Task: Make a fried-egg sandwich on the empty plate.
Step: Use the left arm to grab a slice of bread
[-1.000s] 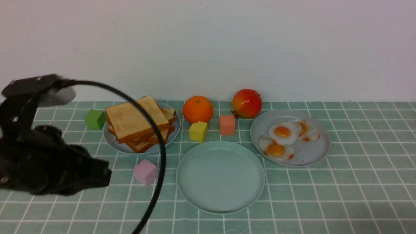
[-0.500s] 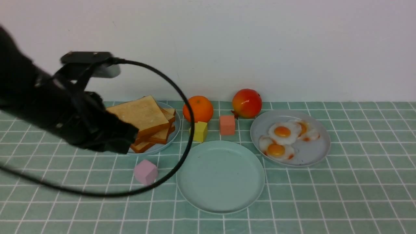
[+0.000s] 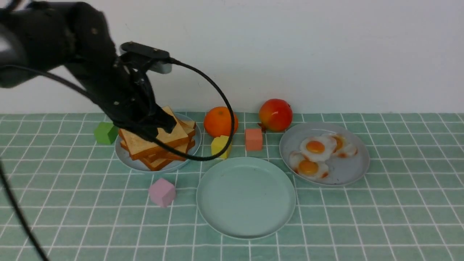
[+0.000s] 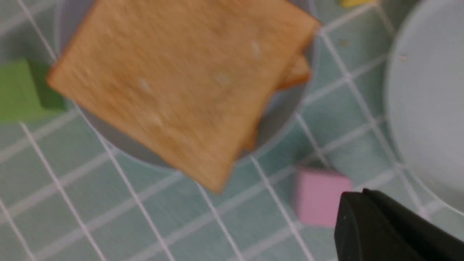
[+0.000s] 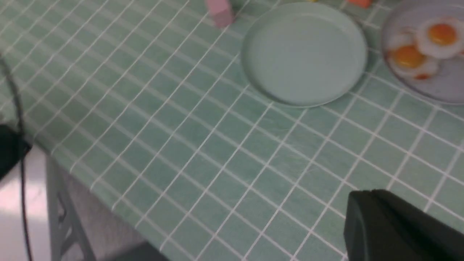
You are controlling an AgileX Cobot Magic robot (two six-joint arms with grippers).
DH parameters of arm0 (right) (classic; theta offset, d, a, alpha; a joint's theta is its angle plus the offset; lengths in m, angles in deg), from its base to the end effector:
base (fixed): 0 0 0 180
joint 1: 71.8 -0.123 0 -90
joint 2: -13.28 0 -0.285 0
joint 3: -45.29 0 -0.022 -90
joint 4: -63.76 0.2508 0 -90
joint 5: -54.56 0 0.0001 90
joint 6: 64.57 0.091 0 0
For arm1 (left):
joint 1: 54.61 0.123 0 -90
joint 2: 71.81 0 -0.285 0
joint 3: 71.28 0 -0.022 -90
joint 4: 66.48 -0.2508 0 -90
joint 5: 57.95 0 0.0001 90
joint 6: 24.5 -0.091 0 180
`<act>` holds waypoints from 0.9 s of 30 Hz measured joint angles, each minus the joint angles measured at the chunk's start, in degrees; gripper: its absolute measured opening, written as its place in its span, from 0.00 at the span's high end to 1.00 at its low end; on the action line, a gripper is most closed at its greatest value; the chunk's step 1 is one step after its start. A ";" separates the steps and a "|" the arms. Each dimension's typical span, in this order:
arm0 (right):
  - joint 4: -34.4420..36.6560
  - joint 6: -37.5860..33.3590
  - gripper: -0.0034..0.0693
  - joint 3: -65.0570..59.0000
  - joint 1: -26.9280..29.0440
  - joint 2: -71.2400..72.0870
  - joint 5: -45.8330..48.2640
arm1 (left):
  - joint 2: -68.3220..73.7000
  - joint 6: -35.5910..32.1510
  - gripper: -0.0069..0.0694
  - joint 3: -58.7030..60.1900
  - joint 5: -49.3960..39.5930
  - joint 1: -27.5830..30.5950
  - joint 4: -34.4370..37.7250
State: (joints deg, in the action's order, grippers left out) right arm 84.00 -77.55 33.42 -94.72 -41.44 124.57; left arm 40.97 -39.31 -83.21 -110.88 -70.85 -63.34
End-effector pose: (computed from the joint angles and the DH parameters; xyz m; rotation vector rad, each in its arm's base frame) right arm 0.0964 0.0729 0.4142 -0.7440 2.2526 0.5356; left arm 0.3838 -0.1160 0.2786 0.6887 2.5938 -0.0768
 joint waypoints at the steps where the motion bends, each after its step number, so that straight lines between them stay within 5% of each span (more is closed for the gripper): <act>1: -0.15 0.00 0.93 0.05 -1.27 -0.57 -0.06 | 1.11 -0.42 0.92 -0.76 0.22 -0.14 -0.45; 14: -1.16 -0.39 0.92 0.11 -3.49 -1.80 -0.85 | 9.05 -15.94 0.40 -3.71 7.08 -0.37 -4.06; 20: -1.21 -0.39 0.91 0.11 -3.49 -1.80 -0.85 | 12.60 -17.68 0.39 -3.71 10.04 -0.37 -7.93; 27: -1.21 -0.39 0.90 0.11 -3.49 -1.80 -0.85 | 14.34 -16.26 0.55 -4.08 10.79 -0.48 -11.49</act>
State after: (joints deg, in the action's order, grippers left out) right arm 82.79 -77.94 33.53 -98.21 -43.24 123.72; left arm 55.31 -55.56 -87.29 -100.08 -71.33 -74.83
